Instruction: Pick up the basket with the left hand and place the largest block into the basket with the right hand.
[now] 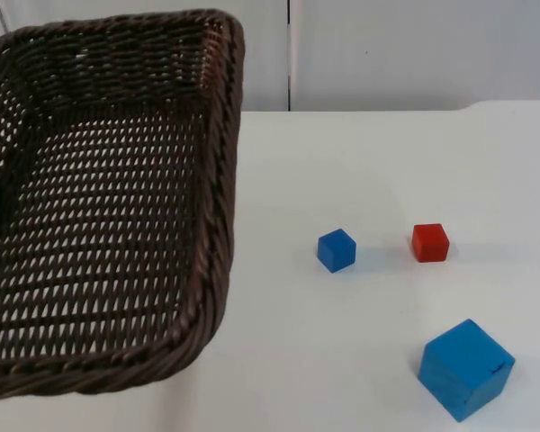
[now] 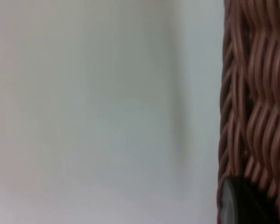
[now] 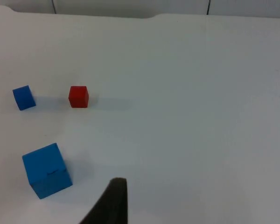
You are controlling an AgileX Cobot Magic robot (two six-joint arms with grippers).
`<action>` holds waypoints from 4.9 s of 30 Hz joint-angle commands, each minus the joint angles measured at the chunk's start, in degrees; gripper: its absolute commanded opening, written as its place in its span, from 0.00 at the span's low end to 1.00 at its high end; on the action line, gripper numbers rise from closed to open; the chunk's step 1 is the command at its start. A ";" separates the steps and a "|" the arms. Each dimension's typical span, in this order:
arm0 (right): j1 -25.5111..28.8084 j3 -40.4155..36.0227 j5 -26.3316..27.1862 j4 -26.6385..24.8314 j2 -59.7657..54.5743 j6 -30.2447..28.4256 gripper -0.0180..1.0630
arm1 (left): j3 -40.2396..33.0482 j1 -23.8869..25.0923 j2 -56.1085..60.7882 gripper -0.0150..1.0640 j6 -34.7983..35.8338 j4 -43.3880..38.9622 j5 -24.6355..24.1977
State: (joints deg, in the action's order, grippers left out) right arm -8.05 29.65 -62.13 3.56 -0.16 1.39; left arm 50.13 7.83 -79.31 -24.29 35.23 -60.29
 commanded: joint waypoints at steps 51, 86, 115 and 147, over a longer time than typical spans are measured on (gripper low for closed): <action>-1.58 24.82 22.97 -8.35 -67.06 -8.99 0.99 | 0.45 0.09 3.98 0.01 2.66 -3.55 -0.47; -25.96 34.92 18.66 -8.76 -91.99 -5.03 0.99 | 0.45 0.09 3.98 0.01 2.53 -4.35 -0.81; -26.66 20.44 32.12 -7.77 -90.80 -5.96 0.99 | 0.45 0.09 3.98 0.01 2.11 -4.38 -0.34; -26.66 20.44 38.20 -8.05 -108.11 -6.30 0.91 | 0.45 0.09 3.98 0.01 1.65 -4.38 -0.24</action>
State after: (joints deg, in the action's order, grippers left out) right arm -34.32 50.26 -24.68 -4.59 -108.20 -4.62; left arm 50.13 7.83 -75.92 -22.43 29.64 -60.41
